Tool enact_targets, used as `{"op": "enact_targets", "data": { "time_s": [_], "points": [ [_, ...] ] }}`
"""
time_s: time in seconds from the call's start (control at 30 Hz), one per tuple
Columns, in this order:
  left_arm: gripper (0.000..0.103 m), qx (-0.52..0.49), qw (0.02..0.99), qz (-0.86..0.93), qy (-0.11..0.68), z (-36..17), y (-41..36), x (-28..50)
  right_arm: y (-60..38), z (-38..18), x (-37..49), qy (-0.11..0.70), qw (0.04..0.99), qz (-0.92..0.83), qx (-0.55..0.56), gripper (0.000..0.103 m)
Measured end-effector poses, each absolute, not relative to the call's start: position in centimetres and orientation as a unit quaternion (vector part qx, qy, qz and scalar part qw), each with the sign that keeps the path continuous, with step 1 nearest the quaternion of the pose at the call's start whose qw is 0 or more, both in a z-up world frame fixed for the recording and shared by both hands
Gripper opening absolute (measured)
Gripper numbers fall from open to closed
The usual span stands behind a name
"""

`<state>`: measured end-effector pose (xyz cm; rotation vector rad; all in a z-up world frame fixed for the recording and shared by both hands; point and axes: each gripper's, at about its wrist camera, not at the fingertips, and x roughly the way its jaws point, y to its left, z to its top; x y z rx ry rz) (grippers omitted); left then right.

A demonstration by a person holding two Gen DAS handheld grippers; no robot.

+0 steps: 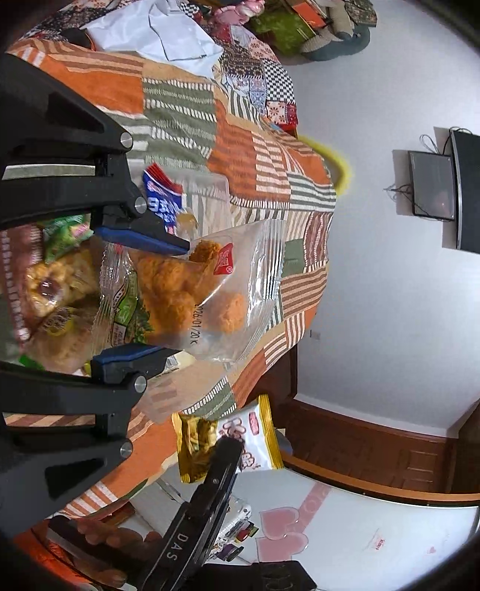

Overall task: Organize snacks
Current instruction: 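Place the chip bag into the box with the right gripper while the left drops the orange-snack bag in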

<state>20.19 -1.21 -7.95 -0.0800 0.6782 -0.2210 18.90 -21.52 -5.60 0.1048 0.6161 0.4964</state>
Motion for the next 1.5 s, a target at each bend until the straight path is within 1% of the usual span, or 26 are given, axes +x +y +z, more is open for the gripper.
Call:
{"op": "enact_targets", "data": {
  "time_s": [0.4,0.73,0.83,0.9,0.97,1.07,1.13,1.23,1.4,1.5],
  "points": [
    [0.044,-0.041,0.922,-0.116,0.366,-10.9,-2.3,25.7,-19.5,-7.7,22.5,0.334,0.908,0.247,0.051,0.018],
    [0.043,-0.024,0.924,-0.112,0.366,-11.2,-3.0,27.5,-17.4,-9.5,24.6,0.367,0.894,0.254,0.033,0.019],
    [0.047,-0.019,0.923,-0.107,0.37,-11.5,-3.0,27.7,-17.3,-9.9,24.9,0.378,0.89,0.253,0.034,0.02],
    [0.055,-0.026,0.919,-0.11,0.377,-11.8,-2.8,27.9,-17.5,-10.2,25.1,0.386,0.885,0.256,0.042,0.02],
    [0.058,-0.04,0.915,-0.11,0.387,-12.1,-2.4,28.1,-17.6,-10.2,25.1,0.387,0.886,0.25,0.042,0.021],
    [0.058,-0.051,0.91,-0.111,0.396,-12.5,-1.9,28.0,-17.8,-9.9,24.9,0.387,0.887,0.25,0.043,0.025],
    [0.058,-0.058,0.909,-0.111,0.398,-12.6,-1.6,27.7,-17.8,-9.7,24.7,0.384,0.889,0.247,0.037,0.031],
    [0.058,-0.065,0.91,-0.11,0.394,-12.1,-1.2,26.9,-18.0,-9.3,24.2,0.376,0.895,0.239,0.028,0.035],
    [0.058,-0.061,0.916,-0.11,0.381,-10.7,-0.7,25.2,-18.5,-8.4,23.2,0.366,0.899,0.238,0.023,0.036],
    [0.062,-0.059,0.92,-0.107,0.372,-9.8,-0.2,23.8,-18.5,-7.8,22.4,0.362,0.9,0.241,0.02,0.036]
  ]
}}
